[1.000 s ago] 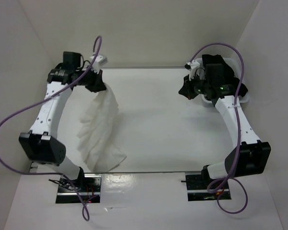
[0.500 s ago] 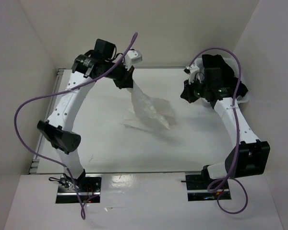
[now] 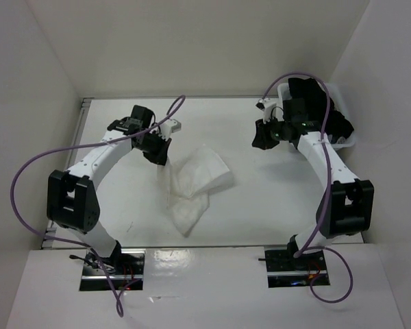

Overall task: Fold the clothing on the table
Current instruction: Flatten the skirt out

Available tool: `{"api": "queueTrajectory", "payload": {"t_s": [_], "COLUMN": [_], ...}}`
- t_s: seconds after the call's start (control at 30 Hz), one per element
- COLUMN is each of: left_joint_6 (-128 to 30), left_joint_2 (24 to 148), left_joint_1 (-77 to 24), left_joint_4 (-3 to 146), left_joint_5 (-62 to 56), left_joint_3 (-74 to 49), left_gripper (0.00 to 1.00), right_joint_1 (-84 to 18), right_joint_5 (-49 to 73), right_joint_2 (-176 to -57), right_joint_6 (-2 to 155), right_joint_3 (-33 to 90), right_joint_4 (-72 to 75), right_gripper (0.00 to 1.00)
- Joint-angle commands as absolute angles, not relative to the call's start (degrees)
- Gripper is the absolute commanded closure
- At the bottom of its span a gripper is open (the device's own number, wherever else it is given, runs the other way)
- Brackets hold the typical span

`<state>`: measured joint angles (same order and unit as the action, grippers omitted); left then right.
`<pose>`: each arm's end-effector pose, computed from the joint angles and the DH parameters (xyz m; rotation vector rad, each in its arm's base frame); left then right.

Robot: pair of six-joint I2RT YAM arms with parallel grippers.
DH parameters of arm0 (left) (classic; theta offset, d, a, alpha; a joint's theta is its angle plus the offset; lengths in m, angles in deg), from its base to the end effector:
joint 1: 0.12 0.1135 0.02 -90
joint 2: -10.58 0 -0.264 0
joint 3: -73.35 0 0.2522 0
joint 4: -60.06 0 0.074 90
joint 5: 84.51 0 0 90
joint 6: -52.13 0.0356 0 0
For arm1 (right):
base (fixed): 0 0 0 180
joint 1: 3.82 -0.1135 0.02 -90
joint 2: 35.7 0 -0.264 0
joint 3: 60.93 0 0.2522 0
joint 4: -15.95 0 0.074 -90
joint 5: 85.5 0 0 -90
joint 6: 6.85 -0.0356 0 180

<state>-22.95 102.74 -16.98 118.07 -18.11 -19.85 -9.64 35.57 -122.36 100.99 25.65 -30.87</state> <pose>0.3215 -0.1123 0.2925 0.8410 2.3836 -0.5396 0.3247 0.0516 0.3004 -0.7157 2.1902 0.5385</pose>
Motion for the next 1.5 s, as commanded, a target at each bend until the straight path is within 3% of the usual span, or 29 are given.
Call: {"api": "queueTrajectory", "payload": {"t_s": [0.0,0.2,0.3,0.57,0.83,1.1,1.33,1.47], "left_joint_6": [-25.8,-29.4,-30.6,-33.0,-33.0,-32.5,-32.0,-32.0], "left_joint_2": [104.7,111.6,113.3,114.6,116.1,116.1,116.1,115.6], "left_joint_1": [-12.7,-4.3,-1.0,4.4,8.0,10.1,10.1,10.1], "left_joint_4": [109.0,107.8,107.2,105.1,105.6,106.2,106.2,106.2], "left_joint_5": [-18.9,-20.8,-20.8,-18.0,-22.4,-24.6,-25.6,-25.6], "left_joint_3": [-18.4,-20.7,-20.7,-17.3,-15.4,-14.2,-14.2,-14.2], "left_gripper": [1.0,1.0,1.0,1.0,1.0,1.0,1.0,1.0], "right_joint_1": [-11.5,-24.7,-32.4,-49.8,-67.3,-73.0,-78.3,-80.6], "right_joint_5": [34.4,27.4,22.2,19.0,3.2,-11.0,-20.5,-24.0], "right_joint_2": [-124.6,-129.7,-131.7,-138.8,-144.2,-147.1,-148.8,-150.0], "right_joint_6": [101.7,105.0,106.8,107.5,105.3,101.9,100.1,100.1], "right_joint_3": [28.0,32.6,34.5,39.4,40.9,40.2,38.0,38.7], "right_joint_4": [-31.1,-32.4,-33.2,-34.8,-30.4,-22.9,-19.6,-19.6], "right_gripper": [0.73,0.45,0.39,0.36,0.35,0.3,0.16,0.13]}}
